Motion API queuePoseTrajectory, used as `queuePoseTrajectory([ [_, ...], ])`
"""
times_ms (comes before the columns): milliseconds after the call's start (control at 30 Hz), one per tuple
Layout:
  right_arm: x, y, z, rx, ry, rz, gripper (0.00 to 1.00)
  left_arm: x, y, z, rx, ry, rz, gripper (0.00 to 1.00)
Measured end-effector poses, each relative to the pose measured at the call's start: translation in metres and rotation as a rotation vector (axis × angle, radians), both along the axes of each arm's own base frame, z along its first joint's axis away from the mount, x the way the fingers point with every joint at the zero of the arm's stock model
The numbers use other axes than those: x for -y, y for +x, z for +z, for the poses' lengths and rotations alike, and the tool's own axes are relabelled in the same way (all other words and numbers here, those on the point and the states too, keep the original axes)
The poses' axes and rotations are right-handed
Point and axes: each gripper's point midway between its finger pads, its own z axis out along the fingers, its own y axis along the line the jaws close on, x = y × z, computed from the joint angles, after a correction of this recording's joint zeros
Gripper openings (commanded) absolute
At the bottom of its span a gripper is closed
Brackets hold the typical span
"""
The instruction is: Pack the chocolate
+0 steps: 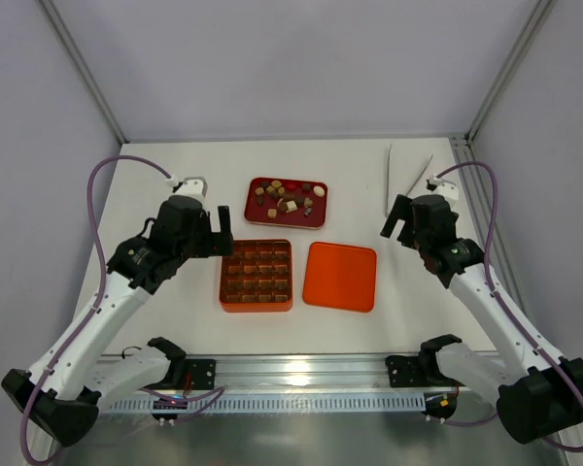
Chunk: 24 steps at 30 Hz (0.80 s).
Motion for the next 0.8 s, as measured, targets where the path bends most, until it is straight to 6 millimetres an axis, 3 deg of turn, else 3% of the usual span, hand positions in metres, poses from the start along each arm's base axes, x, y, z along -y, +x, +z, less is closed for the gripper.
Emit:
queuePoseTrajectory([
  [200,0.0,0.001,0.001,-0.007,-0.007,0.004,1.0,0.002,-0.001,0.0,-0.004,-0.006,-0.009,1.0],
  [300,-0.003,0.013,0.007,-0.017,-0.019,0.016,1.0,0.004,-0.001,0.0,-0.003,-0.012,-0.016,1.0],
  [400,-0.005,0.035,0.009,-0.047,-0.017,0.032,1.0,0.007,0.0,0.001,0.001,-0.025,-0.027,1.0],
  [533,0.008,0.073,0.0,-0.105,0.003,0.014,1.0,0.012,0.0,-0.001,-0.005,-0.041,-0.047,1.0],
  [667,0.022,0.118,-0.013,-0.158,-0.001,-0.012,1.0,0.017,0.0,-0.005,-0.013,-0.055,-0.066,1.0],
  [800,0.025,0.149,-0.043,-0.232,-0.003,-0.012,1.0,0.021,0.001,-0.003,-0.007,-0.066,-0.078,1.0],
])
